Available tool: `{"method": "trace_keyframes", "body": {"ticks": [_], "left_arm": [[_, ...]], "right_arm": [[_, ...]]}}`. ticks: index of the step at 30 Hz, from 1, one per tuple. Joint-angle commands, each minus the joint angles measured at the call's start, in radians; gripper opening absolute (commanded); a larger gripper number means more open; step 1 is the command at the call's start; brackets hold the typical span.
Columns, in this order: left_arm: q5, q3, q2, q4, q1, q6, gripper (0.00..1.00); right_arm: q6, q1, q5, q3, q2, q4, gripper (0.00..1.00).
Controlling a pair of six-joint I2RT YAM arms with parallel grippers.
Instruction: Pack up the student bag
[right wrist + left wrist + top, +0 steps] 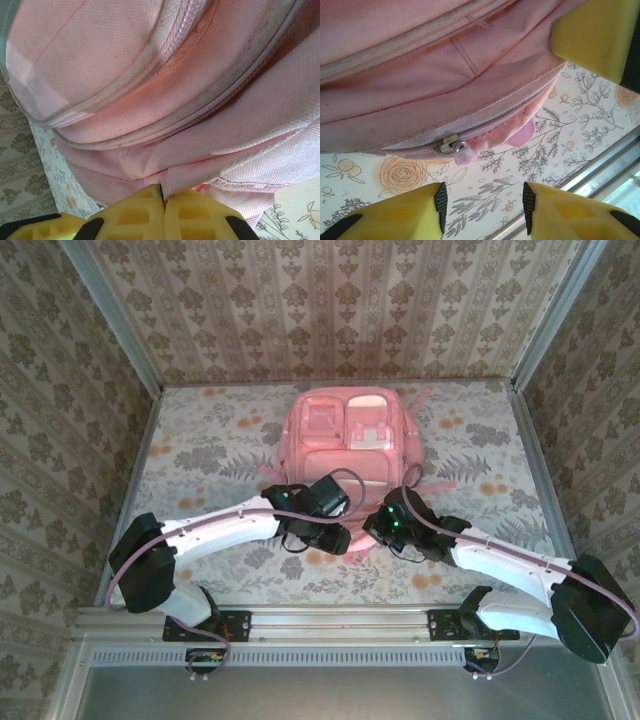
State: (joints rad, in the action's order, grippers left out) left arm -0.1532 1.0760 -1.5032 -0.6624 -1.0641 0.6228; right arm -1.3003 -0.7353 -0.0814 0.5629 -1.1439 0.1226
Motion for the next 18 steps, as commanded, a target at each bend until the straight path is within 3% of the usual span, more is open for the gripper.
{"method": "trace_keyframes", "body": {"ticks": [1,14,18], "left_arm": [[0.040,-0.019,0.022,-0.035,-0.016,0.039,0.46],[0.067,-0.039,-0.055,0.010,-0.019,0.041,0.45],[0.083,-0.051,-0.095,0.041,0.007,0.036,0.41]], "right_arm": [[-0.064,-0.024,0.023,0.009,-0.021,-0.057,0.00],[-0.110,-0.080,0.035,0.029,-0.068,-0.095,0.00],[-0.120,-0.089,0.033,0.022,-0.064,-0.107,0.00]]}}
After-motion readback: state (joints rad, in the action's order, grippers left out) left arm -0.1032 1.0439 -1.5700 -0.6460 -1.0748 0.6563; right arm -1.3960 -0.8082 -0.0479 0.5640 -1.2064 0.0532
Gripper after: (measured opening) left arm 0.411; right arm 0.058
